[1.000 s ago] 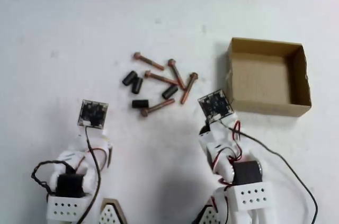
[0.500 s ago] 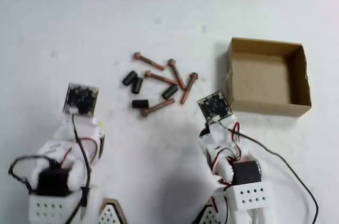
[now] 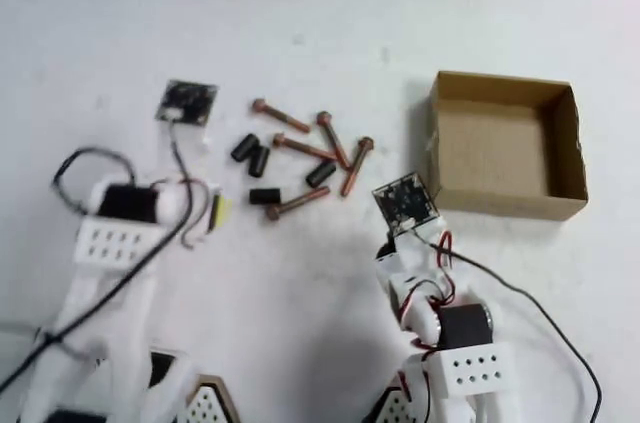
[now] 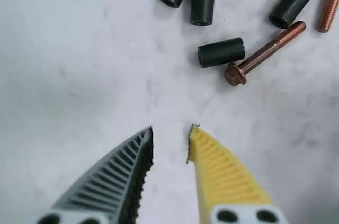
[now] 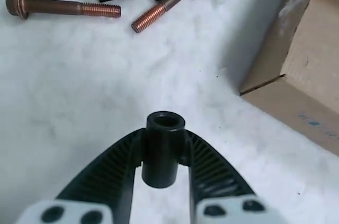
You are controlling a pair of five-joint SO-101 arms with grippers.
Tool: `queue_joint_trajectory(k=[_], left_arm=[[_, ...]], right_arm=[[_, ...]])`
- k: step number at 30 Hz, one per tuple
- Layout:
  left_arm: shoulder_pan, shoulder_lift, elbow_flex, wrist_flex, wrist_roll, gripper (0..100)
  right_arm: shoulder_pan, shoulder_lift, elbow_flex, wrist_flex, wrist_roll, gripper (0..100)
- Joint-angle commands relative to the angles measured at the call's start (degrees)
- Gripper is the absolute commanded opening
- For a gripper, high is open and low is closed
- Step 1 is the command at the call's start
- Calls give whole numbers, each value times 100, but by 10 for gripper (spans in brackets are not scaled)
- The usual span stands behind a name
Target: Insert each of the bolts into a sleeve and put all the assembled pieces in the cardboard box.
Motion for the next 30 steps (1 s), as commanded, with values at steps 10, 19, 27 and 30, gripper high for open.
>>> queue_joint_trajectory(k=[10, 19, 27, 30], left_arm=[[664, 2677, -1855, -1503, 941, 161], [646, 4804, -3824, -1486, 949, 159], [549, 5982, -5196, -1477, 1934, 161], [541, 6369, -5670, -1477, 2374, 161]], right_arm=[[31, -92, 193, -497, 35, 17], [31, -92, 246, -505, 35, 17], [31, -92, 246, -505, 35, 17], [22, -92, 246, -505, 35, 17]])
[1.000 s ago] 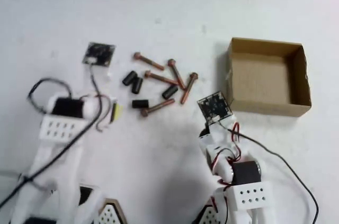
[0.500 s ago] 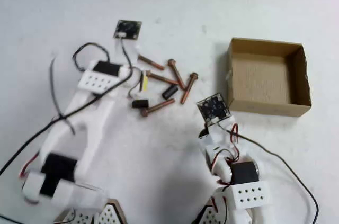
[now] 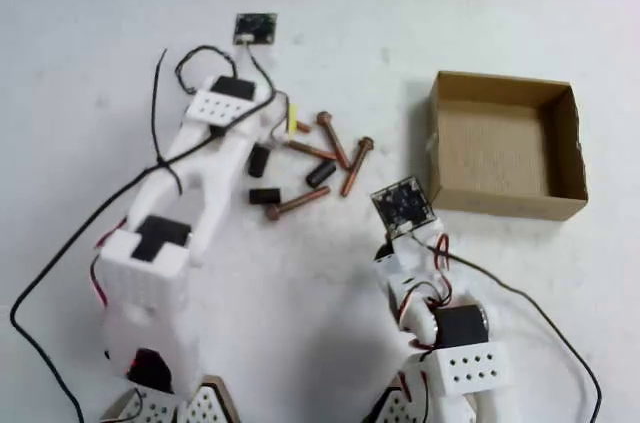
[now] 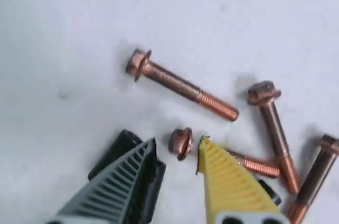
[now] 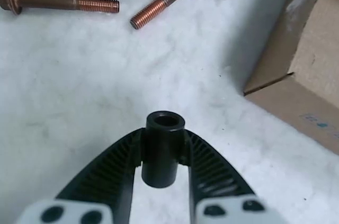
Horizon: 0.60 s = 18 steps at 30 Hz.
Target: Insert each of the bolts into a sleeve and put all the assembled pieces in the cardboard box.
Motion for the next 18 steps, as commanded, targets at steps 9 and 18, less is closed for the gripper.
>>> queue_joint_trajectory(k=[9, 18], left_arm=[[-101, 1420, -2171, -114, 1486, 161], [-426, 2097, -3015, 62, 1574, 161]], right_arm=[[22, -92, -53, -110, 35, 17], [22, -92, -53, -101, 35, 17]])
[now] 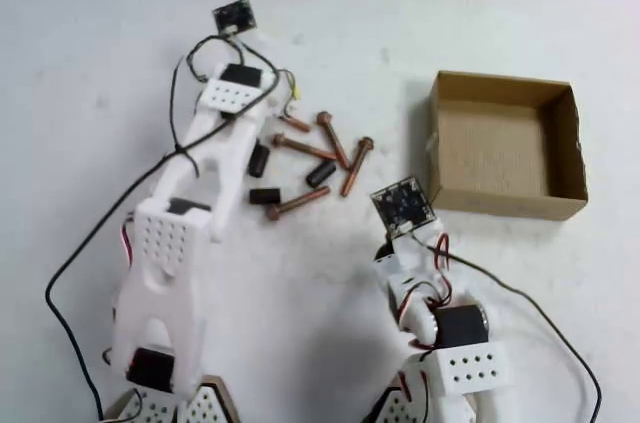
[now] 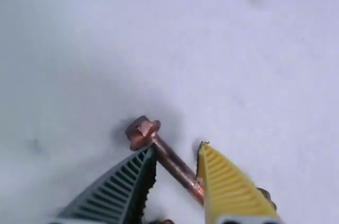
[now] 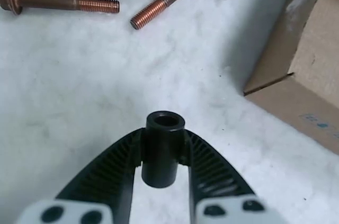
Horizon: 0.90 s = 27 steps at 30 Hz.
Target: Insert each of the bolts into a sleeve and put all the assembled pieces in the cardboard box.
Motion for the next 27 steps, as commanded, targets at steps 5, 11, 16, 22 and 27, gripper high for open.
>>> queue_joint_trajectory(k=[5, 11, 16, 22, 27], left_arm=[[-233, 365, -695, 255, 79, 158], [-233, 646, -1134, 651, 79, 158], [-215, 831, -1363, 1020, 79, 158], [-233, 980, -1714, 1319, 35, 57], [-233, 1103, -1873, 1363, -176, 37]], right_arm=[[22, -92, -53, -101, 35, 17], [22, -92, -53, -92, 35, 17], [22, -92, -53, -92, 35, 17], [22, -92, -53, -92, 35, 17], [22, -92, -44, -92, 44, 17]])
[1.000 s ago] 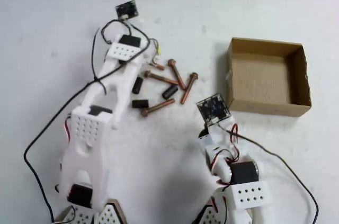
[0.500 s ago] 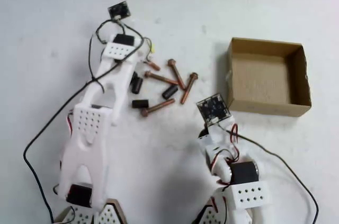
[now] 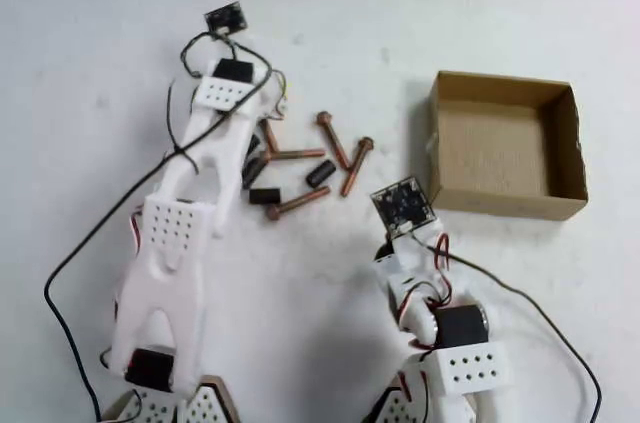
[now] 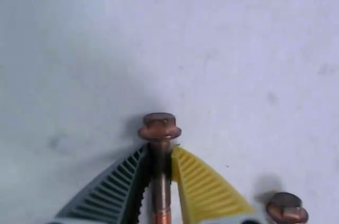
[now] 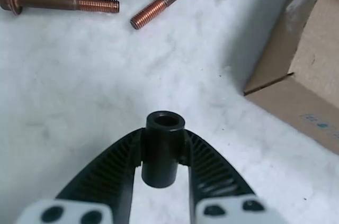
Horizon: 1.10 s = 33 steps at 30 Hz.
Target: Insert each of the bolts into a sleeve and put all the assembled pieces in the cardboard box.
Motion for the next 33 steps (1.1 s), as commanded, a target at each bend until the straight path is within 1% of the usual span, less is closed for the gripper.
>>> queue_joint_trajectory(k=[1, 4, 9, 12, 14, 16, 20, 26, 33], left_arm=[[-92, 4, -167, 97, -185, 28], [-57, 22, -167, 53, -738, 24], [145, -31, -202, 9, -1908, 24], [295, -31, -695, 105, -2286, 24], [365, -31, -1178, 255, -2338, 24], [426, -31, -1723, 589, -2347, 24], [532, 22, -2866, 1662, -2347, 24], [558, -22, -4237, 3095, -2356, 24], [541, -356, -4141, 3209, -2418, 24]], right_arm=[[22, -92, -44, -92, 44, 17], [22, -92, -44, -92, 44, 17], [22, -92, 9, -110, 44, 17], [22, -92, 9, -110, 44, 17], [22, -92, 9, -119, 44, 17], [4, -92, 9, -119, 44, 17], [-303, -92, 18, -277, 44, 17], [-620, -75, 18, -778, 0, 17], [-1103, -48, 18, -1051, -9, 16]])
